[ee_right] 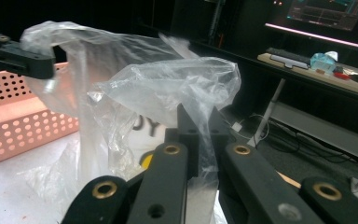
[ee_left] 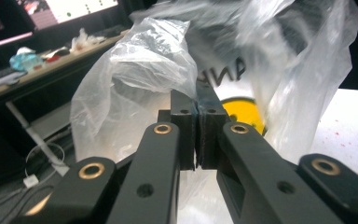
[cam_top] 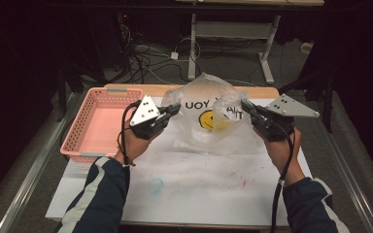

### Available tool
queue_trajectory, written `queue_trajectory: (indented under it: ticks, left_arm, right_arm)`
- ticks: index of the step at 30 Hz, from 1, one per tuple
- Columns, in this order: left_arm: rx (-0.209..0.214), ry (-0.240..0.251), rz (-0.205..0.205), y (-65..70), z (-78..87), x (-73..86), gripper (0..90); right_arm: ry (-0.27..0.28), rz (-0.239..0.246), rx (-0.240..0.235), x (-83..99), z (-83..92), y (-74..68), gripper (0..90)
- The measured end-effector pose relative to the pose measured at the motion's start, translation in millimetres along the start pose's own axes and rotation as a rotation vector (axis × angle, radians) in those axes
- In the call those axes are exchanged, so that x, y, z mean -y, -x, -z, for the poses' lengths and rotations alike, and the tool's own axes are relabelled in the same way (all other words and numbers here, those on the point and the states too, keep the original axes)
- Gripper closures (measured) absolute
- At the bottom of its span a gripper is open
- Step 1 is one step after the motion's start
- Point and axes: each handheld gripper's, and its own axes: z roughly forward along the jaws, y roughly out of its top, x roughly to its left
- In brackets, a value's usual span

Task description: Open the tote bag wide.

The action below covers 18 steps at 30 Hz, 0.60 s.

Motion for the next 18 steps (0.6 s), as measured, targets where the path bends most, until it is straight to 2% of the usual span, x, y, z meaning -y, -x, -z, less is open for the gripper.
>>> queue_trajectory:
  ticks: [6,9,18]
  left_arm:
    - [0.009,0.036,0.016,3.6,-16.5,-14.4,86.3]
    - [0.004,0.045,0.001,7.0,-20.5,-22.8,86.4]
    - [-0.02,0.105,-0.024,6.2,-11.8,-54.5,86.5]
  right_arm:
    - [0.001,0.005,-0.005,-4.6,-10.1,-3.9,90.0]
    - [0.011,-0.002,-0.015,-11.4,-12.0,-4.8,90.0]
    - [0.054,0.03,-0.03,-44.2,-13.0,-13.7,90.0]
